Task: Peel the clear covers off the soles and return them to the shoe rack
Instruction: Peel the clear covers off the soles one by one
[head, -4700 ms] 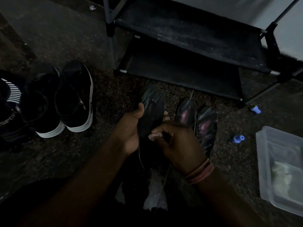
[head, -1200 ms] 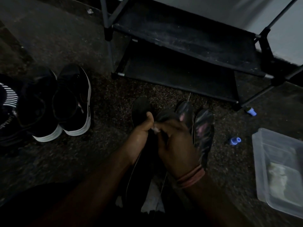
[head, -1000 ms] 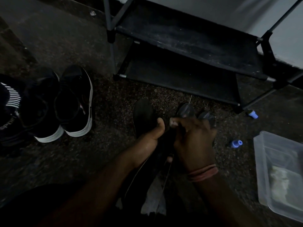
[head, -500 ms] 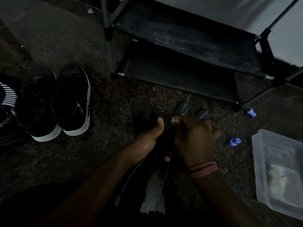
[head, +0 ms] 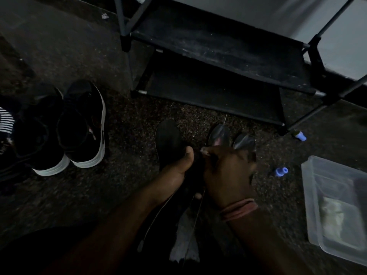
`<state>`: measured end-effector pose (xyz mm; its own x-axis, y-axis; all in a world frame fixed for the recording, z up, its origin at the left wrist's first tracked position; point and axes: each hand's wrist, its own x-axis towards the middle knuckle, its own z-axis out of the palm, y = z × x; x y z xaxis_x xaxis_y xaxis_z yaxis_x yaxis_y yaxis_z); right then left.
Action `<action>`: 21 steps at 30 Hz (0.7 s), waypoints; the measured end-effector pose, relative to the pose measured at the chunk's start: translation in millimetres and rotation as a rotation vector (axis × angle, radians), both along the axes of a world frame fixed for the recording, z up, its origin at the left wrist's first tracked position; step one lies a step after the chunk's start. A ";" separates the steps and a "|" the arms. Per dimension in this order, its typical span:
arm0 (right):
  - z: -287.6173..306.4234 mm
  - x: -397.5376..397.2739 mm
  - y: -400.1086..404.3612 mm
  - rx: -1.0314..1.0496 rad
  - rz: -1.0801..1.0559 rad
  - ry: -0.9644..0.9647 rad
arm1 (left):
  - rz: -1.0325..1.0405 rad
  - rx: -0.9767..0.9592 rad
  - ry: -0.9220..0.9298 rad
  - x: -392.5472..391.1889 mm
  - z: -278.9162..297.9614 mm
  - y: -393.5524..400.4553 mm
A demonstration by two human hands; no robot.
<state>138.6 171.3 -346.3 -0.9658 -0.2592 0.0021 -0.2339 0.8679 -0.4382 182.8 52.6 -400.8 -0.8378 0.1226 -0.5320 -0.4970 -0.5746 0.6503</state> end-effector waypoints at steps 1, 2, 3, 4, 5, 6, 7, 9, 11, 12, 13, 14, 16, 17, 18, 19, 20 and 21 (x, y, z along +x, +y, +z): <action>0.2 7.1 -6.2 -0.072 0.034 -0.009 | 0.040 0.040 0.014 -0.4 0.9 -2.3; 1.5 13.8 -11.8 -0.106 0.065 -0.014 | 0.095 0.092 0.010 -1.6 1.3 -4.0; 2.3 18.9 -15.6 -0.094 0.093 -0.008 | 0.142 0.145 -0.009 -3.1 0.4 -5.3; 3.0 21.9 -17.0 -0.063 0.109 0.006 | 0.166 0.196 -0.013 -4.4 -0.8 -5.8; 2.8 20.8 -16.8 -0.035 0.107 0.023 | 0.167 0.222 0.000 -4.3 -0.1 -5.4; 3.2 17.9 -14.5 -0.010 0.086 0.057 | 0.151 0.238 0.027 -3.6 0.4 -3.7; 2.5 13.3 -10.2 0.008 0.054 0.095 | 0.125 0.230 0.049 -3.0 1.1 -1.3; -0.4 1.6 0.3 0.050 -0.041 0.132 | 0.079 0.146 0.063 -1.0 4.5 1.1; -3.4 -9.4 9.0 0.035 -0.119 0.092 | 0.031 0.115 0.054 -0.5 7.0 3.5; -4.5 -9.7 9.6 0.024 -0.110 0.067 | 0.027 0.129 0.048 -0.9 4.9 3.0; -4.3 -6.6 6.9 0.011 -0.066 0.054 | 0.033 0.154 0.039 -2.0 7.2 1.9; -4.0 -0.7 1.9 -0.015 -0.007 0.046 | 0.051 0.196 0.035 -2.6 6.3 -0.3; -2.5 16.9 -12.8 -0.076 0.091 0.016 | 0.116 0.312 0.044 -5.1 3.4 -6.3; -1.1 23.9 -17.2 -0.073 0.126 0.018 | 0.137 0.361 0.060 -5.5 5.8 -7.8; 0.6 26.3 -19.3 -0.050 0.147 0.052 | 0.146 0.390 0.071 -4.6 8.0 -9.0; 1.8 22.9 -17.9 -0.013 0.147 0.105 | 0.143 0.400 0.080 -3.0 10.4 -8.6; 3.1 17.3 -13.3 0.029 0.123 0.159 | 0.107 0.362 0.108 -1.0 9.6 -6.1; 2.8 9.5 -6.2 0.080 0.079 0.182 | 0.059 0.272 0.140 1.0 10.1 -3.1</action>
<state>148.1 165.1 -343.5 -0.9281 -0.3404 0.1509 -0.3715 0.8740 -0.3133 183.7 49.5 -390.7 -0.9105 0.1935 -0.3655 -0.3742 -0.7619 0.5288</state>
